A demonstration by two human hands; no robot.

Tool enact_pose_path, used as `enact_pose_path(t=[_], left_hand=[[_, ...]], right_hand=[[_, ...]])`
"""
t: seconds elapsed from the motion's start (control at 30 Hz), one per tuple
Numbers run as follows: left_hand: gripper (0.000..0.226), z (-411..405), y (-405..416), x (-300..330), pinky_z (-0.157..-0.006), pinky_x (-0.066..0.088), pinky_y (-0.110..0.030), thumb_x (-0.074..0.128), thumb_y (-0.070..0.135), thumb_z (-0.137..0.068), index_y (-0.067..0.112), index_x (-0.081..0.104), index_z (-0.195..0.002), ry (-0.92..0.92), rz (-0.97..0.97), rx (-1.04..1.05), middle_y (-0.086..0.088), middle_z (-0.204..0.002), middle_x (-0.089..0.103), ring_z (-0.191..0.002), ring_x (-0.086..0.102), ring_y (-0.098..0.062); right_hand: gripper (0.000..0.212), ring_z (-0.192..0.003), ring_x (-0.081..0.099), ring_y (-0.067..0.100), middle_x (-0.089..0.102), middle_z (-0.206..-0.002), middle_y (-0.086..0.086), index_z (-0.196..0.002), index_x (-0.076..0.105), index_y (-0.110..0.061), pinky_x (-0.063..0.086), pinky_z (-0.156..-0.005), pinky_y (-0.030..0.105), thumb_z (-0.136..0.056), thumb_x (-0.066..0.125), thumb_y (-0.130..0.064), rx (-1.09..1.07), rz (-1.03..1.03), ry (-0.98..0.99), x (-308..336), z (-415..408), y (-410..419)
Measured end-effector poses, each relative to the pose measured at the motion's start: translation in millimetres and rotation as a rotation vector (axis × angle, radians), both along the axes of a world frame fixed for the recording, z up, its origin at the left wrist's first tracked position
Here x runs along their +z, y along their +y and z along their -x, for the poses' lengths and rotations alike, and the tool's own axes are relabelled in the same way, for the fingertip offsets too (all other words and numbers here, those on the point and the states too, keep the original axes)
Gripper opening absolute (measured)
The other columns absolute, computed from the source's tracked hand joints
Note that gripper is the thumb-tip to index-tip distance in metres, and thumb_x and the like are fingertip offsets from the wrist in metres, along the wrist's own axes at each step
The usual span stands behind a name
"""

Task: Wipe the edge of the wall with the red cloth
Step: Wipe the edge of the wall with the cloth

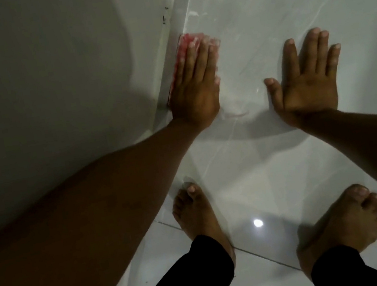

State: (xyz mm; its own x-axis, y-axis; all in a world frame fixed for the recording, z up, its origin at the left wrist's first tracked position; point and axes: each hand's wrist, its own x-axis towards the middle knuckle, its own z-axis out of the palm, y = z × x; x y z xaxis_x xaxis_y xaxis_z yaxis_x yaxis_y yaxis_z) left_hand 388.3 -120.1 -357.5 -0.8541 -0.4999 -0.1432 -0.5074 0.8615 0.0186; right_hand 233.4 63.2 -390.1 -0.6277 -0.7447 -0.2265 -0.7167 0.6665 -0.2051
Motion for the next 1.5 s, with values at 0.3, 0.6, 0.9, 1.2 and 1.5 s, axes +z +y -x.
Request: enact_pose_path(t=[0.3, 0.6, 0.9, 1.2, 1.5], left_hand=[[0.059, 37.2, -26.6, 1.4, -0.127, 0.016, -0.050, 0.031, 0.032, -0.104, 0.009, 0.022, -0.157, 0.025, -0.036, -0.056, -0.014, -0.166, 0.023, -0.154, 0.016, -0.036], [0.065, 50.8, -33.1, 7.3, -0.127, 0.013, -0.051, 0.035, 0.037, -0.102, 0.008, 0.018, -0.158, -0.017, -0.053, -0.075, -0.016, -0.167, 0.019, -0.155, 0.011, -0.037], [0.061, -22.7, 7.6, -0.5, -0.127, 0.018, -0.050, 0.041, 0.023, -0.102, 0.005, 0.022, -0.157, 0.026, -0.064, 0.017, -0.018, -0.165, 0.023, -0.154, 0.015, -0.035], [0.065, 67.3, -39.0, -5.9, -0.129, 0.008, -0.046, 0.028, 0.000, -0.092, 0.007, 0.024, -0.156, 0.114, -0.134, 0.029, -0.015, -0.166, 0.020, -0.155, 0.008, -0.035], [0.064, 65.7, -50.3, -9.2, -0.126, 0.019, -0.053, 0.028, 0.008, -0.091, 0.002, 0.023, -0.155, 0.039, -0.023, -0.145, -0.020, -0.163, 0.025, -0.153, 0.016, -0.041]], right_hand=[[0.082, -0.156, 0.000, 0.049, 0.002, -0.168, 0.032, -0.164, 0.011, -0.005, -0.002, -0.125, 0.063, -0.104, 0.025, -0.058, -0.002, -0.013, 0.041, 3.4, 2.2, -7.0], [0.084, -0.158, 0.001, 0.043, 0.004, -0.171, 0.025, -0.164, 0.010, -0.005, -0.005, -0.126, 0.057, -0.103, 0.020, -0.063, 0.009, 0.049, 0.075, -7.5, 9.6, -18.6], [0.083, -0.159, -0.001, 0.041, 0.004, -0.172, 0.023, -0.164, 0.012, -0.006, 0.000, -0.127, 0.058, -0.103, 0.025, -0.061, 0.001, 0.078, 0.042, -4.6, 7.8, -18.0], [0.084, -0.159, 0.000, 0.039, 0.007, -0.172, 0.022, -0.164, 0.015, -0.006, -0.002, -0.127, 0.056, -0.102, 0.024, -0.061, -0.021, 0.064, 0.059, -9.6, 7.1, -16.6], [0.084, -0.159, -0.002, 0.038, 0.007, -0.172, 0.022, -0.164, 0.015, -0.007, -0.005, -0.128, 0.054, -0.101, 0.025, -0.062, -0.028, 0.070, 0.071, -10.9, 8.2, -16.0]])
